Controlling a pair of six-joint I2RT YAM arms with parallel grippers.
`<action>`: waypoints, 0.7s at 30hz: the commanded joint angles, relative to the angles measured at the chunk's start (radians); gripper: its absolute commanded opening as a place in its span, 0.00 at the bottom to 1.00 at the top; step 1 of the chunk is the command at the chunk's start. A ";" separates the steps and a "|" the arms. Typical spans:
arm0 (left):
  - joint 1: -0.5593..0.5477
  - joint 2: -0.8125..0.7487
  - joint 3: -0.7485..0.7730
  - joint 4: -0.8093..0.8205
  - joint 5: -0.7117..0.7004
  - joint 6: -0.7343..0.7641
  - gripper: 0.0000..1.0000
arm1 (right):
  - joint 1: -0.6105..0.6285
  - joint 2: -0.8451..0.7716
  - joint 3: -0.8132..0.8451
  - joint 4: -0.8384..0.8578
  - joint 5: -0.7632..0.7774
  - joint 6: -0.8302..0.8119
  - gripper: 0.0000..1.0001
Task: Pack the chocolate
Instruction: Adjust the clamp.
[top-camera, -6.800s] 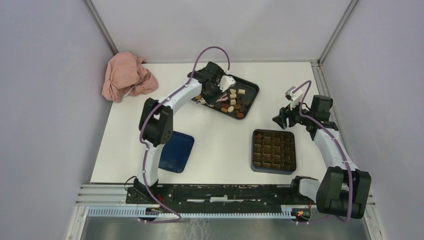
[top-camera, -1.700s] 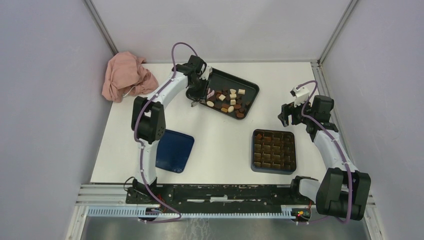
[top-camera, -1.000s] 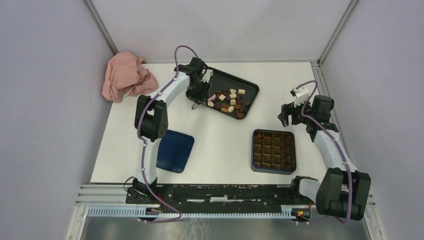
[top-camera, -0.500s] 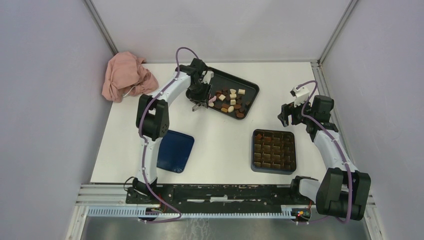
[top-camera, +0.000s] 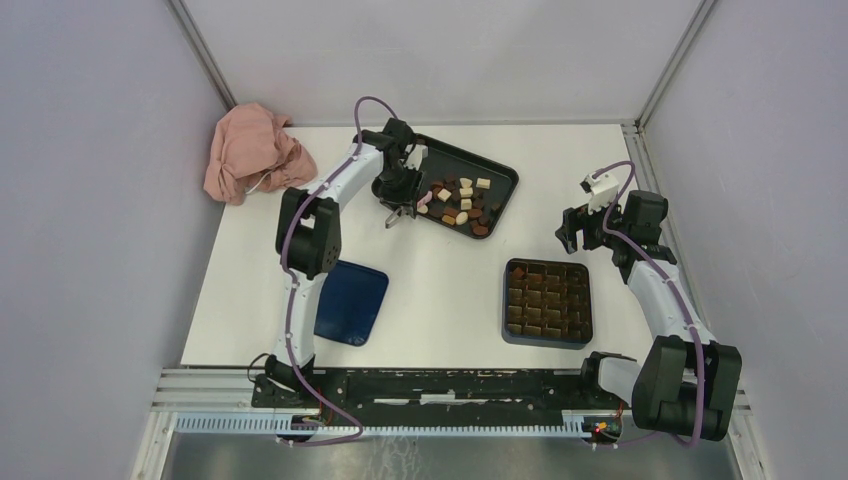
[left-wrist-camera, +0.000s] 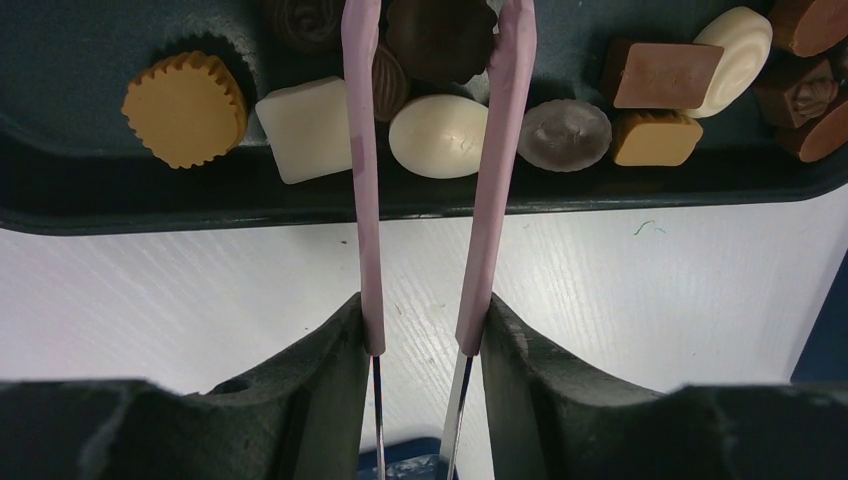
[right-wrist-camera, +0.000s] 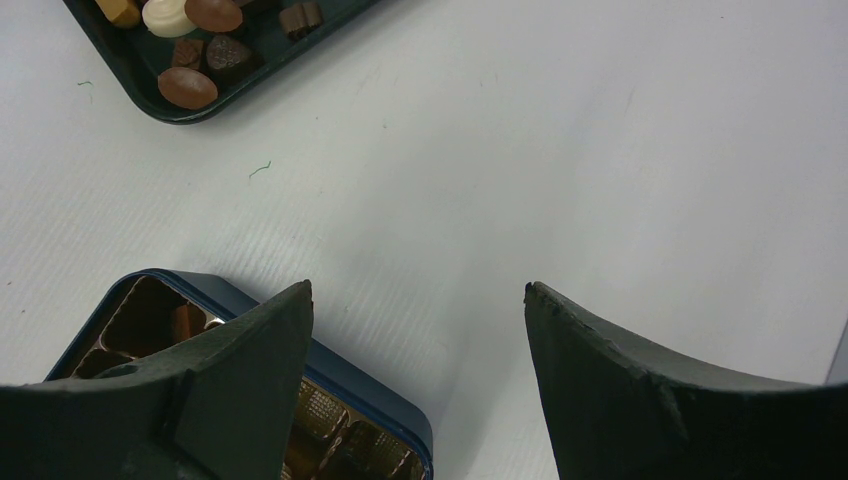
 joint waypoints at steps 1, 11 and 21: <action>0.007 0.004 0.067 -0.020 -0.010 0.051 0.49 | -0.005 -0.010 0.024 0.021 -0.021 0.004 0.83; 0.007 0.012 0.090 -0.039 -0.018 0.051 0.50 | -0.004 -0.008 0.025 0.021 -0.025 0.004 0.83; 0.009 0.031 0.097 -0.070 -0.004 0.051 0.50 | -0.005 -0.010 0.025 0.021 -0.026 0.004 0.83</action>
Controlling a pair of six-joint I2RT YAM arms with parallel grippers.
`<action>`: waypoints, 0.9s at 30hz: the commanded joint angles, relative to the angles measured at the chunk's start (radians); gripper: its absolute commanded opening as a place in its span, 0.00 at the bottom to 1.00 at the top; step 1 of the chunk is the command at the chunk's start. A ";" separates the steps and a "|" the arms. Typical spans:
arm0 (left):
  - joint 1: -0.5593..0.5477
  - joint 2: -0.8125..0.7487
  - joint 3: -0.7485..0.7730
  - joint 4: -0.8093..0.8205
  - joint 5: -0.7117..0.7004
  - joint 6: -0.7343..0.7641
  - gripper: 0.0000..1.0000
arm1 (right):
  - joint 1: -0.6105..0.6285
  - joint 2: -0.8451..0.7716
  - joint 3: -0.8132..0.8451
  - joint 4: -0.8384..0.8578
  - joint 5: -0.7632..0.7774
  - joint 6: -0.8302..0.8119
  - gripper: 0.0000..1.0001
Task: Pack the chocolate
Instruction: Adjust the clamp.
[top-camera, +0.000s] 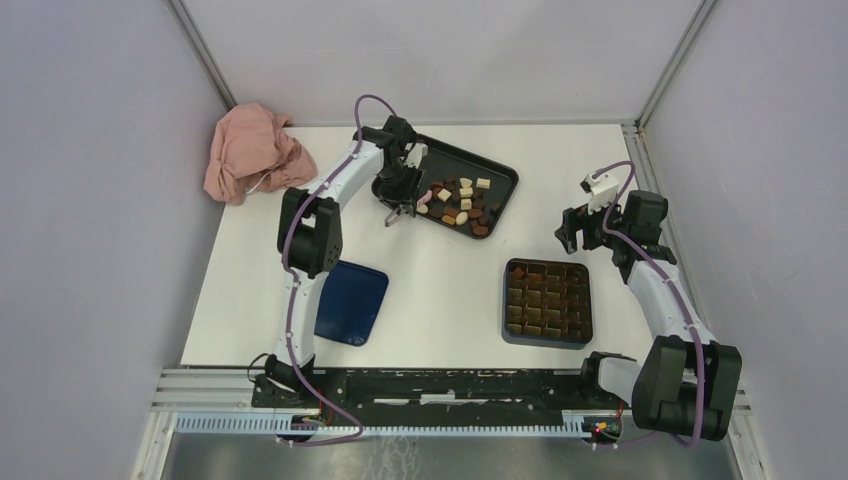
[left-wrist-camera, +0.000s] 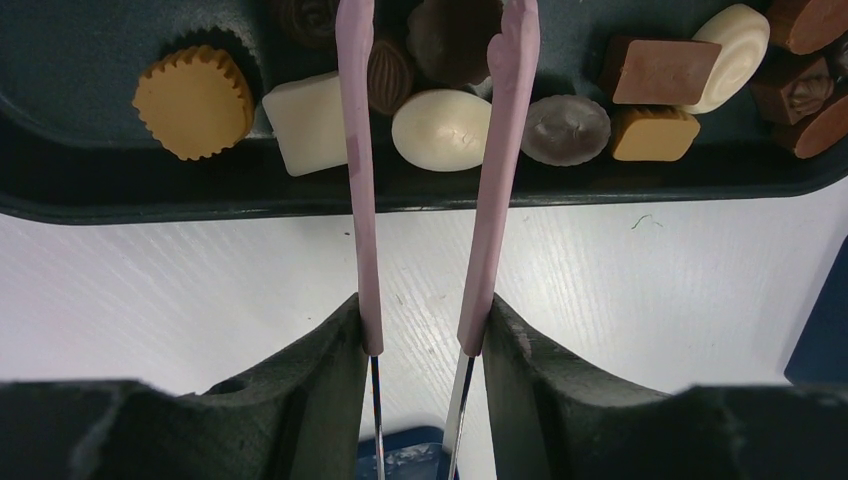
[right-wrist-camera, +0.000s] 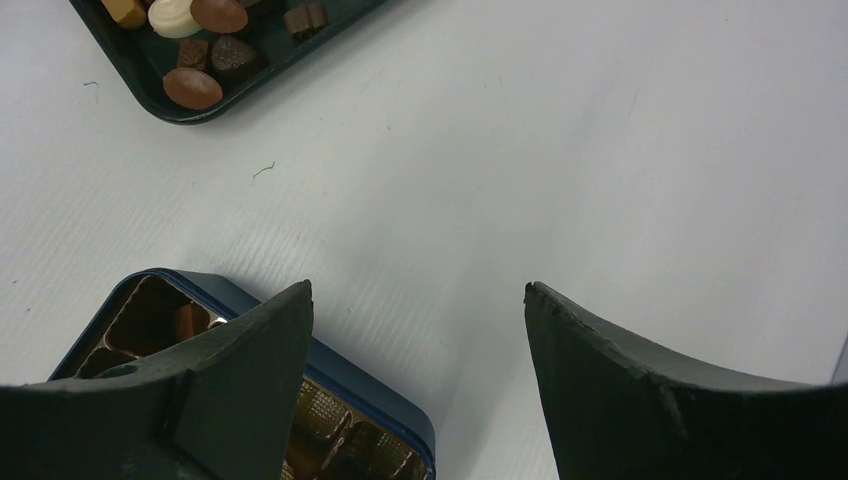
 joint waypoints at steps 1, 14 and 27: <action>0.007 0.013 0.039 -0.024 0.002 0.051 0.50 | -0.005 -0.010 0.025 0.021 -0.020 0.005 0.83; 0.007 0.016 0.047 -0.029 0.063 0.050 0.51 | -0.005 -0.011 0.026 0.021 -0.020 0.005 0.83; 0.005 0.035 0.049 -0.044 0.005 0.051 0.51 | -0.005 -0.011 0.026 0.021 -0.021 0.005 0.83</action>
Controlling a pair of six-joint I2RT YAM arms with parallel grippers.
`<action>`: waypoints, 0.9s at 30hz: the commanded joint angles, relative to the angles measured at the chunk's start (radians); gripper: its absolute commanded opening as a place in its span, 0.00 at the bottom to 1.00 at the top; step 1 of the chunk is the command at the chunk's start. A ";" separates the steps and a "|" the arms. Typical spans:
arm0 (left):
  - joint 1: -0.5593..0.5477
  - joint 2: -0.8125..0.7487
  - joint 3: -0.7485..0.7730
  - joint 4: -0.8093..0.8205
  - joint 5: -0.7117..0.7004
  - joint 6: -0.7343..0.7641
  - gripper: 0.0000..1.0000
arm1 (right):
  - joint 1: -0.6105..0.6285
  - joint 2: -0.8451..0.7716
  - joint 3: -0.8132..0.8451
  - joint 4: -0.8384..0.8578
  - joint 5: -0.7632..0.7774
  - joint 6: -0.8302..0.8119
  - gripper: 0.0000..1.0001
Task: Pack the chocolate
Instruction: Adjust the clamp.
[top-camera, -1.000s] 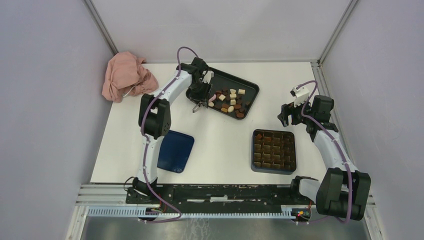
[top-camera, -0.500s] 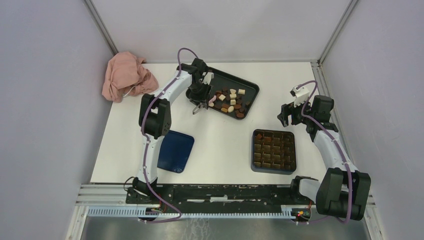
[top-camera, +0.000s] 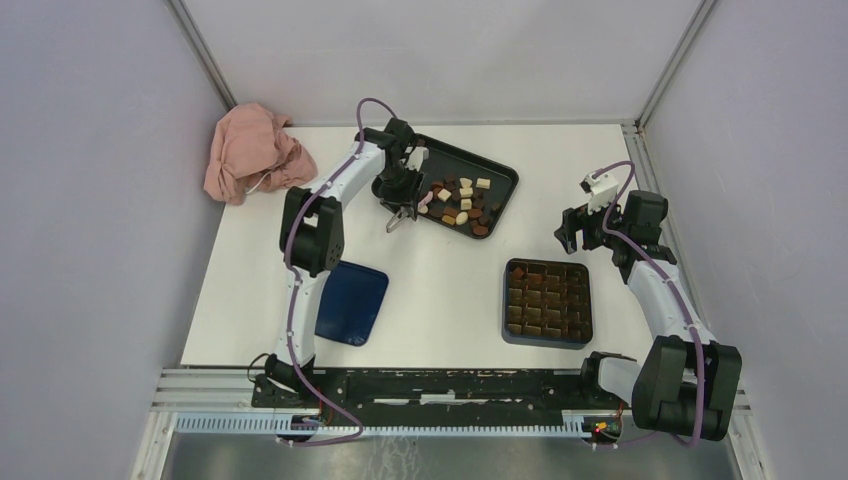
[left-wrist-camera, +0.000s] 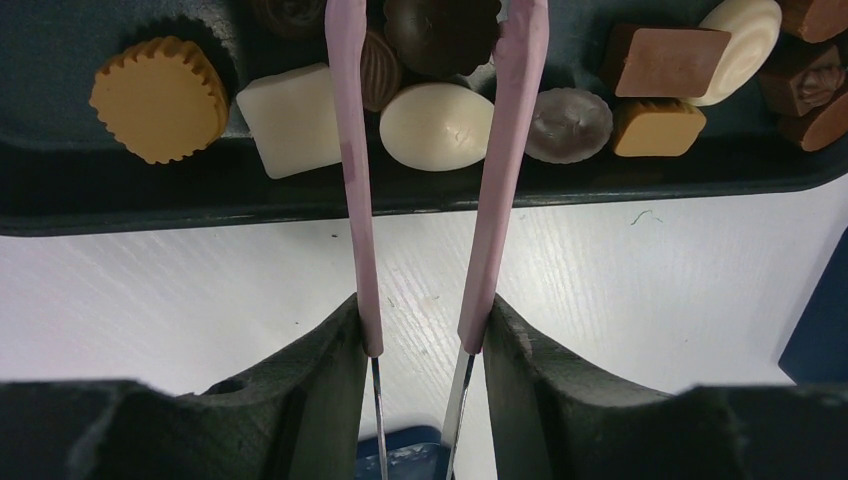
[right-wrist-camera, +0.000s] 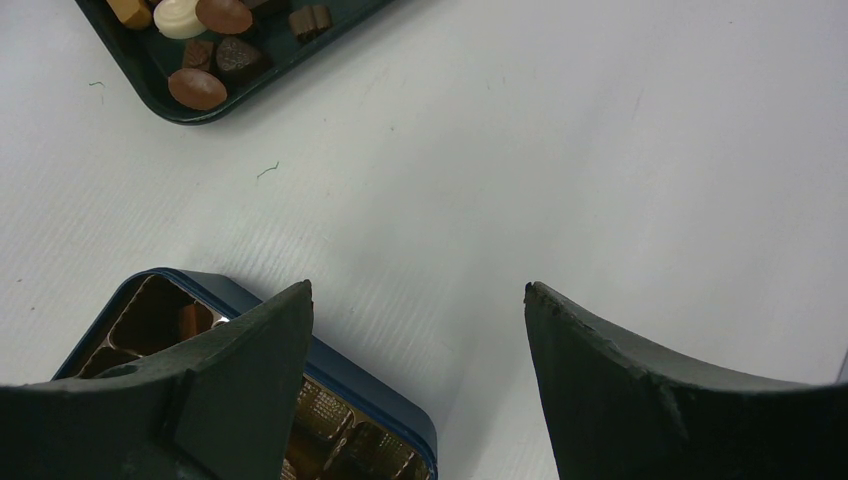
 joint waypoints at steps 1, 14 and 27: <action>0.004 0.017 0.039 -0.022 -0.021 0.051 0.51 | -0.005 -0.011 0.026 0.021 -0.013 0.005 0.83; -0.003 0.045 0.075 -0.038 -0.013 0.051 0.51 | -0.004 -0.010 0.026 0.021 -0.013 0.005 0.83; -0.002 0.058 0.088 -0.054 -0.017 0.051 0.52 | -0.005 -0.010 0.026 0.020 -0.013 0.007 0.83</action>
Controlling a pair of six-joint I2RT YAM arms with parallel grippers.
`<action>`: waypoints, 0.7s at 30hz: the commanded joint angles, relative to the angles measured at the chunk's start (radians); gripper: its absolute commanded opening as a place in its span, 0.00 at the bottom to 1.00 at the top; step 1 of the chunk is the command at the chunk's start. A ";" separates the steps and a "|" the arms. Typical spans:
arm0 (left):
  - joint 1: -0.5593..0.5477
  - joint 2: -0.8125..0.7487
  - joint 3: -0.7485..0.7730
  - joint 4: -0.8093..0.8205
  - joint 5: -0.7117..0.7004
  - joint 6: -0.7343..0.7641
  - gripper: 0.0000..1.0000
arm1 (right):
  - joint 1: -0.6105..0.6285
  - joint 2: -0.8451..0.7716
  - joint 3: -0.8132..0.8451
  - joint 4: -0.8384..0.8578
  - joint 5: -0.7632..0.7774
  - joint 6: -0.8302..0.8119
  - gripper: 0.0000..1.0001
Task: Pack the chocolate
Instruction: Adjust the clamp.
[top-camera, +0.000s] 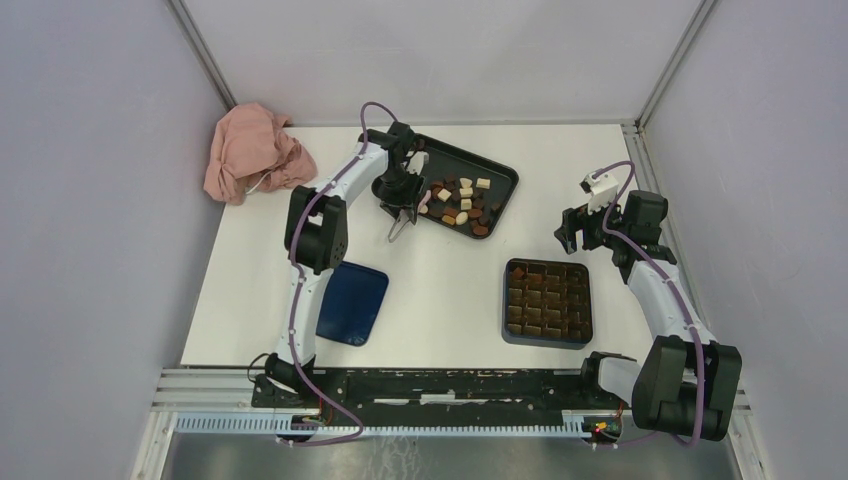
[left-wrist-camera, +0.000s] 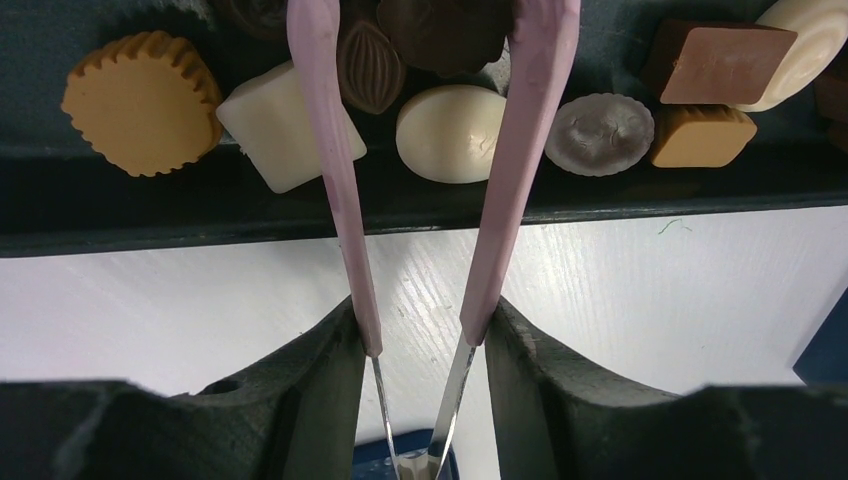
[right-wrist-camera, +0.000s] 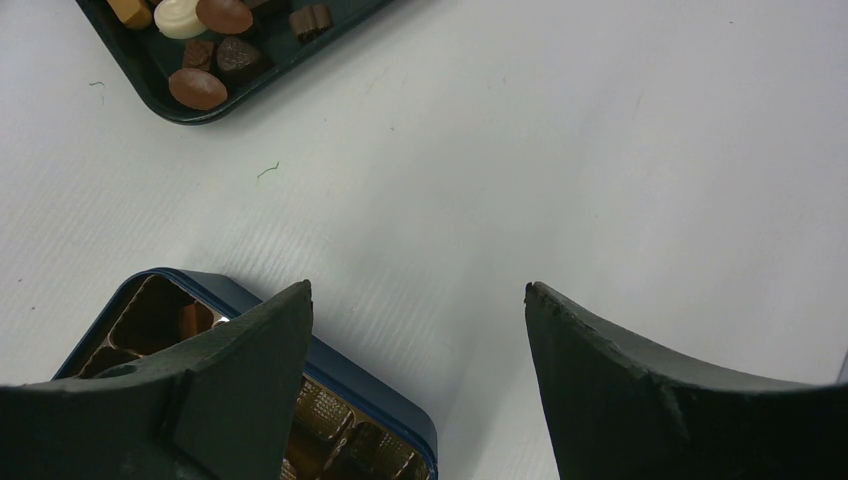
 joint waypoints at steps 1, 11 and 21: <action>0.000 0.001 0.048 -0.015 0.000 0.051 0.52 | -0.005 -0.011 0.026 0.020 -0.012 0.007 0.83; 0.000 -0.031 0.053 -0.005 0.035 0.051 0.45 | -0.005 -0.014 0.026 0.020 -0.016 0.006 0.83; 0.001 -0.141 -0.005 0.070 0.101 0.035 0.45 | -0.005 -0.017 0.026 0.019 -0.031 0.002 0.83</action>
